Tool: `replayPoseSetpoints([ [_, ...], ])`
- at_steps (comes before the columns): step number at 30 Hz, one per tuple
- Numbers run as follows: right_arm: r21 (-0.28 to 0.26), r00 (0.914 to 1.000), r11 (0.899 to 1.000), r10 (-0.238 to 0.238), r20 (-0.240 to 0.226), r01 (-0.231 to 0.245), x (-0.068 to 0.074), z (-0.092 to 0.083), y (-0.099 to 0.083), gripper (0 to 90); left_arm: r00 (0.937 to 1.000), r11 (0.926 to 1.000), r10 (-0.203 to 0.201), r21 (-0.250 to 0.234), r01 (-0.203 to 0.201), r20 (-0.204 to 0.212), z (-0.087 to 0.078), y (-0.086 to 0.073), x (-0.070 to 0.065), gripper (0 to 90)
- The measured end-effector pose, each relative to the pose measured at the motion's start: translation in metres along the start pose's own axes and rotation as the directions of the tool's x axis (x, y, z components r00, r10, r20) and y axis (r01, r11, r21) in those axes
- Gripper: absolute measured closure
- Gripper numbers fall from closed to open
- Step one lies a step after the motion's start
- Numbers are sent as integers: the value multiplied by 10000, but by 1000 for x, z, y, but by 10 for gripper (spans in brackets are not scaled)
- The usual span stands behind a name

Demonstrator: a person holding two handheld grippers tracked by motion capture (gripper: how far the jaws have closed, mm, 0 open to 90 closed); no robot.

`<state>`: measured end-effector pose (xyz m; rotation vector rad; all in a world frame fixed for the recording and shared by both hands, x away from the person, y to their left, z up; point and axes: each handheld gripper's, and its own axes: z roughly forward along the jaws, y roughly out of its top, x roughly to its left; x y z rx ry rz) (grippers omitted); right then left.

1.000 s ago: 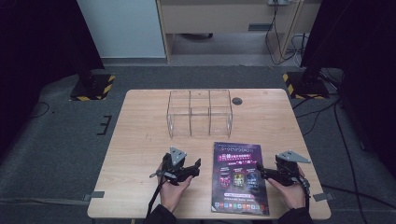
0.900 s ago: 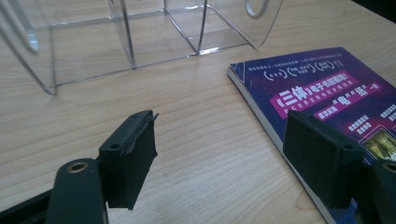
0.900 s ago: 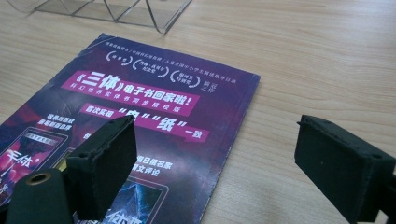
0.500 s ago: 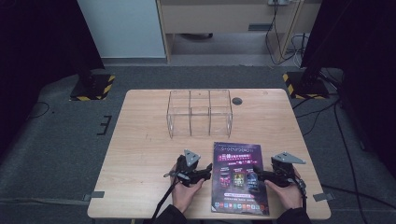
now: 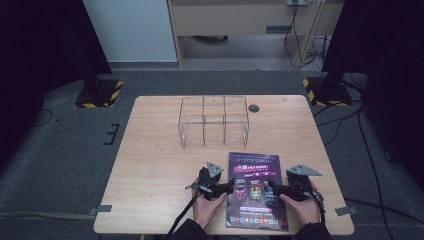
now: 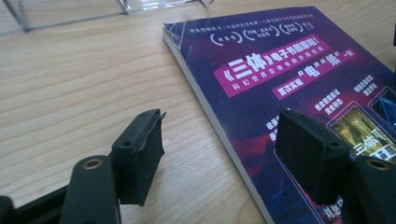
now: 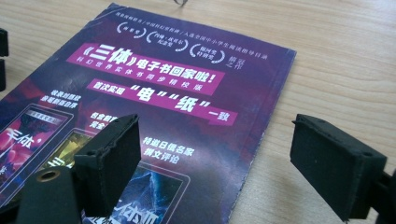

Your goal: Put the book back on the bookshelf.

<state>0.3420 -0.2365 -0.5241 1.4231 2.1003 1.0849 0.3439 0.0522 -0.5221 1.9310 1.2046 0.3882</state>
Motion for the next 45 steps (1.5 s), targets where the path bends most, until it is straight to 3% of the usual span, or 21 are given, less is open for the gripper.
replayPoseSetpoints([
  [10, 269, 9998, 9996, 102, -159, -97, 2, 5, -3, 166, 9999, 9993, -24, 364, 20, 132, 13, -4, -9, 325],
  [17, 477, 9997, 9988, 64, -233, -52, 5, 9, -4, 167, 9999, 9998, -21, 209, 17, 170, 16, -4, -14, 331],
  [24, 505, 9995, 9987, -67, -313, 83, 7, 12, -6, 167, 9972, 9990, -415, 170, 405, 624, 19, -3, -19, 339],
  [35, 344, 9996, 9994, -78, -273, 88, 8, 12, -8, 163, 9980, 9986, -520, 13, 519, 371, 23, -2, -22, 318],
  [36, 315, 9997, 9995, -34, -234, 42, 9, 12, -8, 163, 9965, 9972, -740, -58, 743, 378, 24, -2, -22, 319],
  [39, 301, 9998, 9995, -34, -182, 39, 10, 12, -8, 163, 9956, 9961, -870, -91, 873, 340, 24, -2, -21, 352],
  [41, 290, 9998, 9996, -12, -196, 18, 9, 12, -8, 165, 9908, 9909, -1314, -263, 1323, 336, 23, -3, -19, 388],
  [45, 255, 9999, 9997, 71, -123, -68, 10, 12, -8, 172, 9841, 9845, -1702, -333, 1720, 496, 21, -4, -15, 448],
])
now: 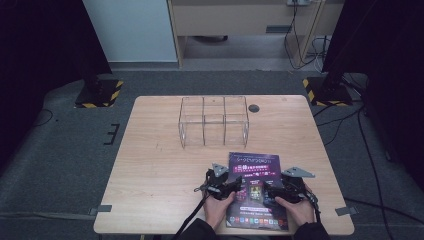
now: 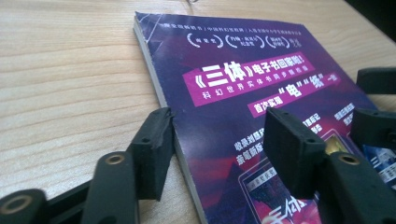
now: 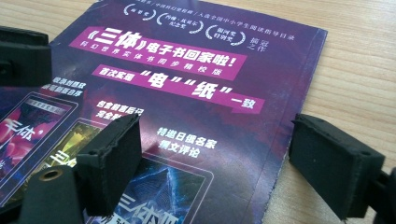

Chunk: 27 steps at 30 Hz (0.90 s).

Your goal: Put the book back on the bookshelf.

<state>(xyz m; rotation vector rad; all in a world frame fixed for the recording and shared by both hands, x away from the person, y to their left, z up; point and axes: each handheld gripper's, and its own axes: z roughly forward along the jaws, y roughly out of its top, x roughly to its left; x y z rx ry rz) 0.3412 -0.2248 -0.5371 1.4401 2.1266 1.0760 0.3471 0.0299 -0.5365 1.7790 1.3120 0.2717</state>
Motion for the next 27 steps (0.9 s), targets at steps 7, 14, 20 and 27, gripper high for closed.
replayPoseSetpoints([
  [7, -91, 9995, 9995, 314, -34, -314, -2, 0, 0, 185, 9958, 9979, -586, -248, 605, 707, -6, -3, 8, 489],
  [14, -236, 9980, 9978, 611, -152, -615, -5, -1, 0, 194, 9837, 9945, -608, -744, 743, 1692, -16, -1, 9, 501],
  [20, -227, 9978, 9977, 631, -210, -636, -6, -2, -1, 194, 9778, 9958, -46, -887, 237, 2096, -18, 1, 3, 451],
  [27, -223, 9971, 9973, 695, -299, -702, -7, -2, -1, 195, 9764, 9982, 282, -583, -161, 2140, -12, 3, 5, 410],
])
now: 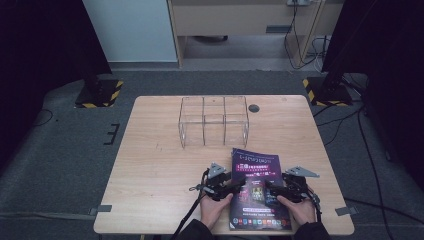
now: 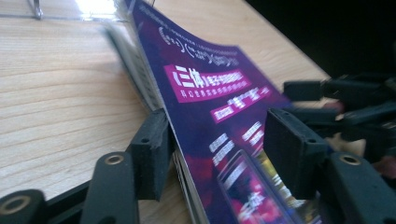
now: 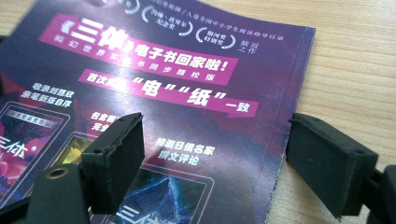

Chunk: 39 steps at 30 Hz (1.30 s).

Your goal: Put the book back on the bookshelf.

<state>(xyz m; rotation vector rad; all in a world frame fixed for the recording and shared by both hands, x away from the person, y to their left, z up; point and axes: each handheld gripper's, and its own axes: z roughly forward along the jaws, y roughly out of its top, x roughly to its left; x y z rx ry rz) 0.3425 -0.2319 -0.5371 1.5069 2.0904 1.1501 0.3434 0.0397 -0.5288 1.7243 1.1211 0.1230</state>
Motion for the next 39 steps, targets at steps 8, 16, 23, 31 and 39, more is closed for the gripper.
replayPoseSetpoints([
  [8, -18, 10000, 10000, 5, 36, -5, 0, 0, 0, 199, 9977, 9994, 323, -102, -318, 597, -1, 3, -8, 423],
  [16, -57, 10000, 10000, 6, -25, -6, -2, -1, 0, 214, 9955, 9942, 939, 512, -943, 83, 9, 0, -15, 437],
  [23, -67, 9999, 9999, 75, -83, -75, -2, -1, 0, 218, 9943, 9888, 1043, 1095, -1013, -225, 17, 5, -13, 536],
  [31, -85, 10000, 9999, 68, -72, -68, -3, -1, 0, 221, 9921, 9871, 1060, 1277, -968, -671, 15, 8, -13, 775],
  [39, -6, 9999, 10000, -94, -118, 94, -3, -1, 0, 219, 9894, 9877, 1347, 868, -1297, -546, 11, 7, -20, 846],
])
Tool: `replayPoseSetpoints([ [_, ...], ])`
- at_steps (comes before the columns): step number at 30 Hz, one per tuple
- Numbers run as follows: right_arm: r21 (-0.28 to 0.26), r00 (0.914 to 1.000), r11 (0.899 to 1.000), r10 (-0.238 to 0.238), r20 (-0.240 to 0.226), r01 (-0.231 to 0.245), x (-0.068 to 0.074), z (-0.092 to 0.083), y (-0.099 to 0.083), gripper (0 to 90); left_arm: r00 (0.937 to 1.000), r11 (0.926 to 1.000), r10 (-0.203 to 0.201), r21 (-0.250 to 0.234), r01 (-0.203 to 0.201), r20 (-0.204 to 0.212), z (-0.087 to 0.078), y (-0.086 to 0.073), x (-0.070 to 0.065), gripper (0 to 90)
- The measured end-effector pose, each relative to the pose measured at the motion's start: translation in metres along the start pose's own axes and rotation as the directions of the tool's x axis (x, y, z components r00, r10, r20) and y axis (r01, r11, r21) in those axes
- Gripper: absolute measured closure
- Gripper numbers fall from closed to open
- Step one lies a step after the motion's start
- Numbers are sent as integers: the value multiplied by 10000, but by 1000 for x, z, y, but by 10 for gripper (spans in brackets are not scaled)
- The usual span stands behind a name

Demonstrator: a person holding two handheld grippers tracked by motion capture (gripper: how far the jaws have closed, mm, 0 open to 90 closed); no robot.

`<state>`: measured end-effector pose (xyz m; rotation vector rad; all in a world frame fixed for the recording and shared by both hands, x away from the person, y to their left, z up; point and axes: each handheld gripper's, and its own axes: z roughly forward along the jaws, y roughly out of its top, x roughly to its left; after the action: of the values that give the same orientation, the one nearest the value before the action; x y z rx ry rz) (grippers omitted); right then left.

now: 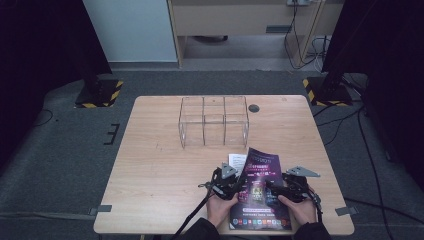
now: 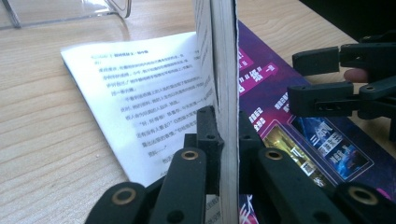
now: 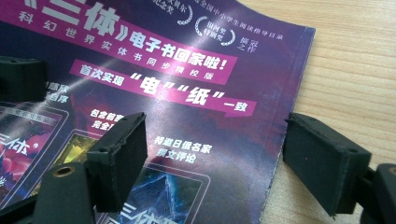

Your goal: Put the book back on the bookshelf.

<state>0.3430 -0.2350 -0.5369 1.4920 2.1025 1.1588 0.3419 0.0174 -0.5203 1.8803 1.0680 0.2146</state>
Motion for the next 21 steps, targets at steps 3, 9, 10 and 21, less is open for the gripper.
replayPoseSetpoints([
  [3, -14, 9999, 10000, 1, -151, -2, -2, -1, 0, 205, 9996, 9996, -116, -261, 123, 268, -4, 1, 0, 847],
  [9, -65, 9992, 9999, 125, -387, -128, -4, -3, 0, 183, 9992, 9986, -125, -511, 144, 383, -8, 2, -1, 848],
  [10, -62, 9990, 9999, 119, -421, -121, -5, -5, 0, 180, 9991, 9984, -138, -539, 160, 402, -9, 3, -1, 848],
  [21, -246, 9977, 9994, 228, -644, -244, -10, -9, 1, 168, 9986, 9946, -38, -1033, 93, 533, -18, 7, -6, 848],
])
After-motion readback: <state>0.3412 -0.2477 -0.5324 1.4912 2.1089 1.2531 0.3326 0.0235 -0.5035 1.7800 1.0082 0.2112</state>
